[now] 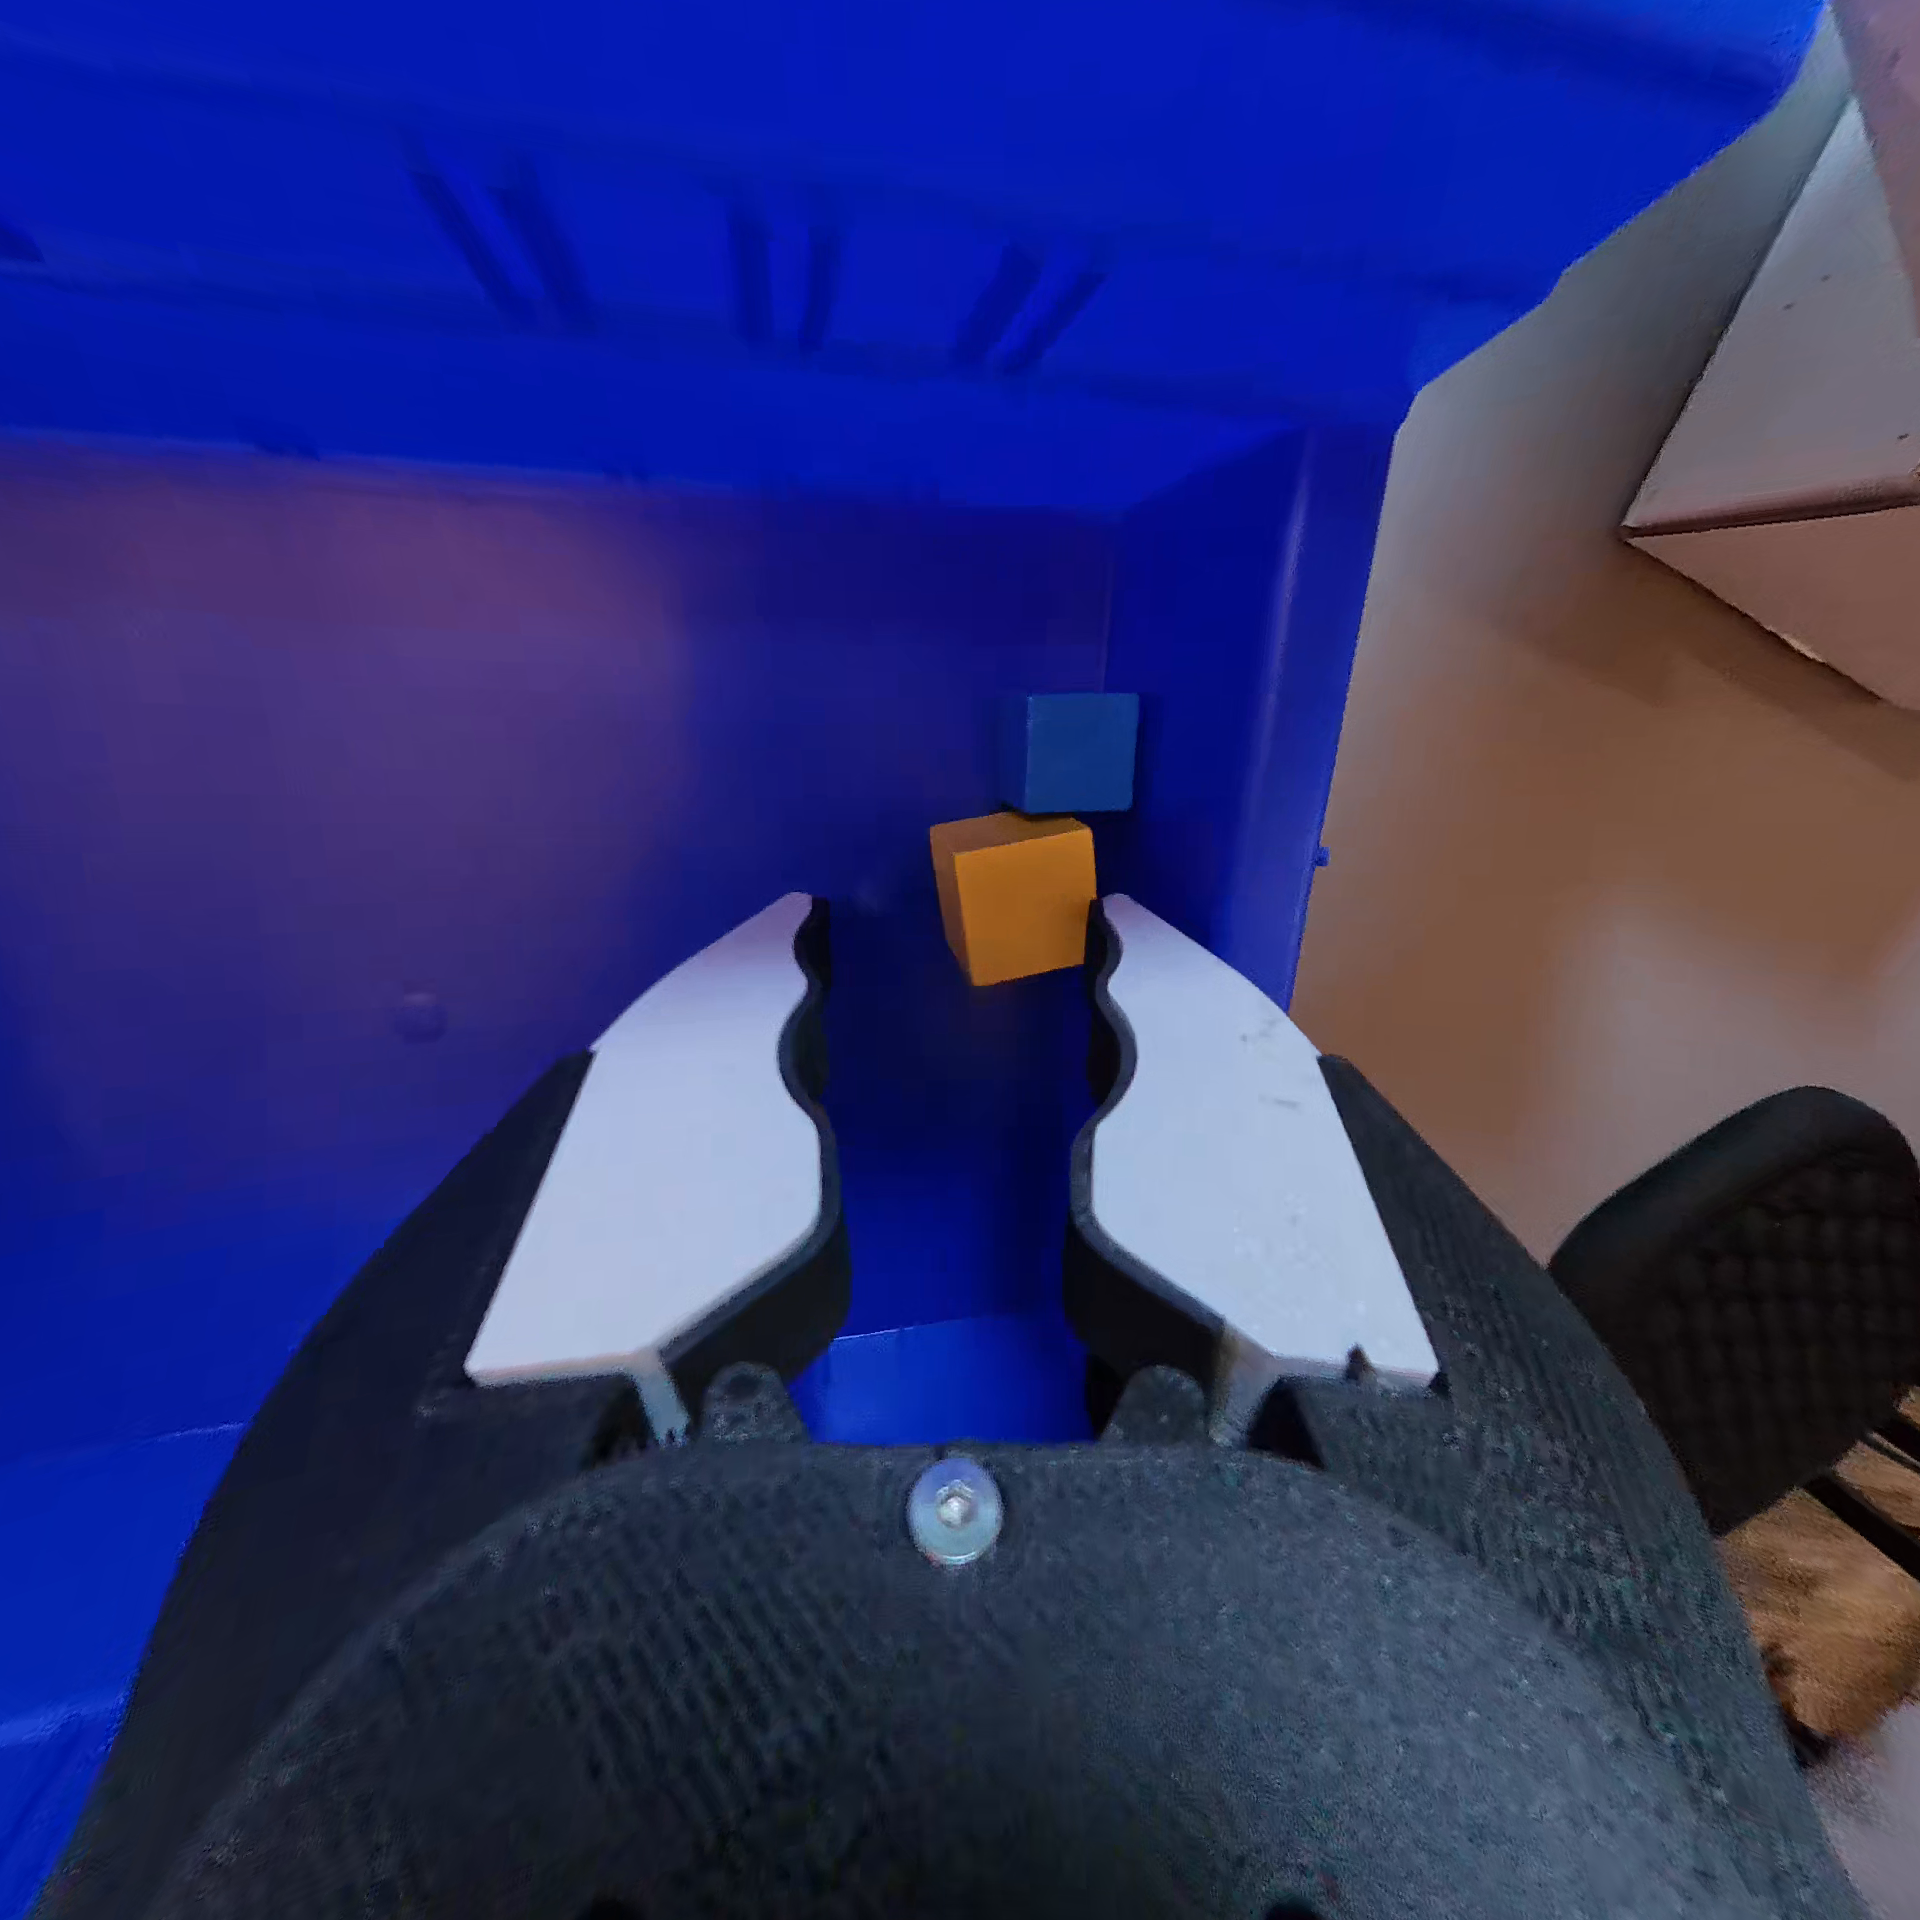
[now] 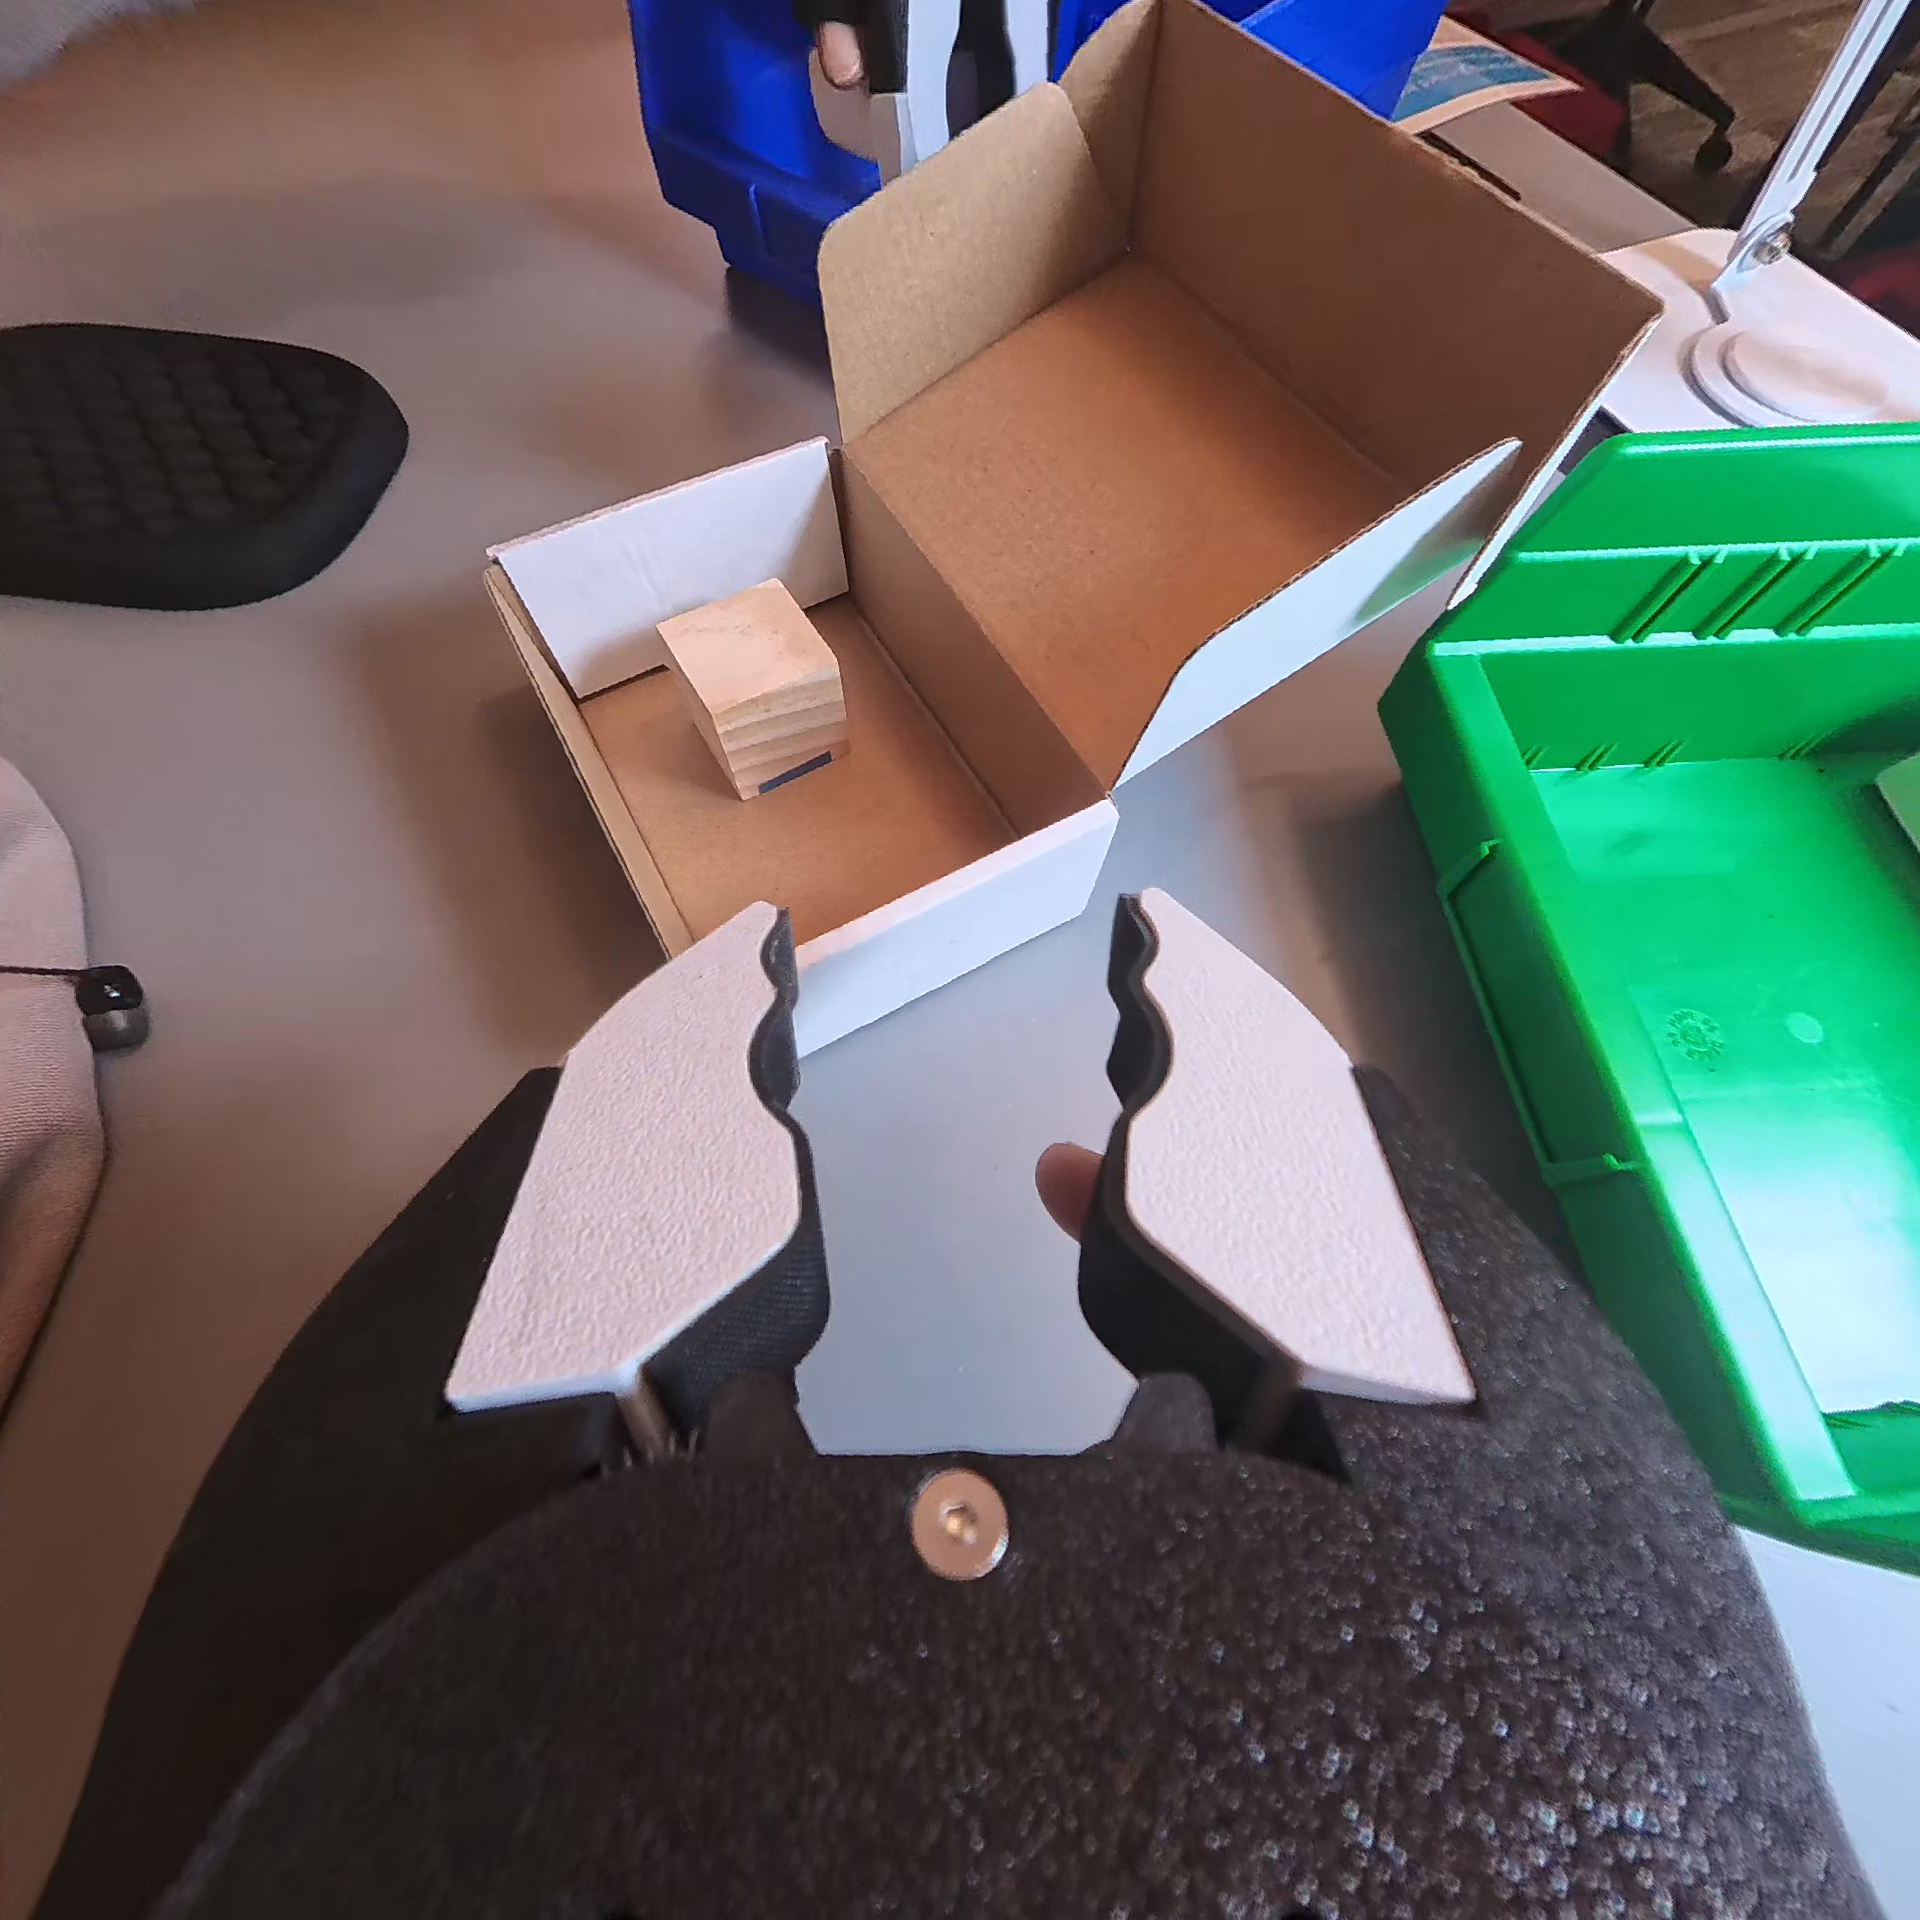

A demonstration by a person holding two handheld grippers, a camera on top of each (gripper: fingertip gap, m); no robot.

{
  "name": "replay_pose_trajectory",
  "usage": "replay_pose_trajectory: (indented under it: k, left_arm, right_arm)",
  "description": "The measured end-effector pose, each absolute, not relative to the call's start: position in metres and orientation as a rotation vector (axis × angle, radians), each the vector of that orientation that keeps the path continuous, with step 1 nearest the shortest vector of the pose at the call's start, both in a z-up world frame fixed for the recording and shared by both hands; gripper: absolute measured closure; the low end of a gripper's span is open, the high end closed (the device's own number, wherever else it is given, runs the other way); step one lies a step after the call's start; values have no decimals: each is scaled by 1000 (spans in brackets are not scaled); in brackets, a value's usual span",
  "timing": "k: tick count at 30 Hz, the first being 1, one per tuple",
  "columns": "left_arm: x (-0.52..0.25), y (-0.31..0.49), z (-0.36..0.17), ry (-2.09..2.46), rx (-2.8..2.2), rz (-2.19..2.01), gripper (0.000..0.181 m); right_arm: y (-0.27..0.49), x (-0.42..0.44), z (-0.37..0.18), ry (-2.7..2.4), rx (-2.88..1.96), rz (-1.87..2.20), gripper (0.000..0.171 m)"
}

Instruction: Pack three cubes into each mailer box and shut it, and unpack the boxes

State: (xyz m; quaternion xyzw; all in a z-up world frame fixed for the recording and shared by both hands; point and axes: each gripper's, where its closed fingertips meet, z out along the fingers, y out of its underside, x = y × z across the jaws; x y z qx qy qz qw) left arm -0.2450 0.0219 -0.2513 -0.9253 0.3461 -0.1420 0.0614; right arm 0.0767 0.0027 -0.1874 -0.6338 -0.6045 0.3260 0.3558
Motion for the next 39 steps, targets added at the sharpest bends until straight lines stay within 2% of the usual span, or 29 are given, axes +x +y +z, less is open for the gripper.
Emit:
replay_pose_trajectory:
  k: [4,7,11,15,17,18,24,27,32,35,39]
  left_arm:
    - [-272,46,-245,1004,-2755,-139,151]
    - [-277,51,-238,964,-2736,-98,147]
    - [-273,50,-239,1052,-2695,-61,127]
    - [-270,50,-252,1198,-2669,3,123]
    - [-272,53,-257,1237,-2662,60,136]
    - [-274,54,-258,1245,-2669,90,152]
    - [-265,52,-222,1252,-2615,105,154]
    - [-243,46,-182,1255,-2519,105,154]
    - [-161,20,-124,1274,-2348,-19,154]
    - [-107,-5,-126,1341,-2327,-135,154]
    - [-51,-25,-156,1430,-2357,-231,154]
  right_arm:
    - [5,77,-187,-1550,-1637,842,114]
    - [5,78,-186,-1548,-1634,838,115]
    - [5,77,-187,-1549,-1633,841,116]
    - [4,76,-188,-1555,-1629,838,116]
    - [3,76,-187,-1555,-1627,839,117]
    - [3,76,-187,-1555,-1626,840,117]
    - [2,76,-185,-1554,-1613,842,118]
    - [2,76,-184,-1551,-1610,842,119]
    - [2,75,-183,-1548,-1608,853,119]
    - [-1,74,-181,-1553,-1597,853,119]
    - [-4,74,-178,-1552,-1581,853,120]
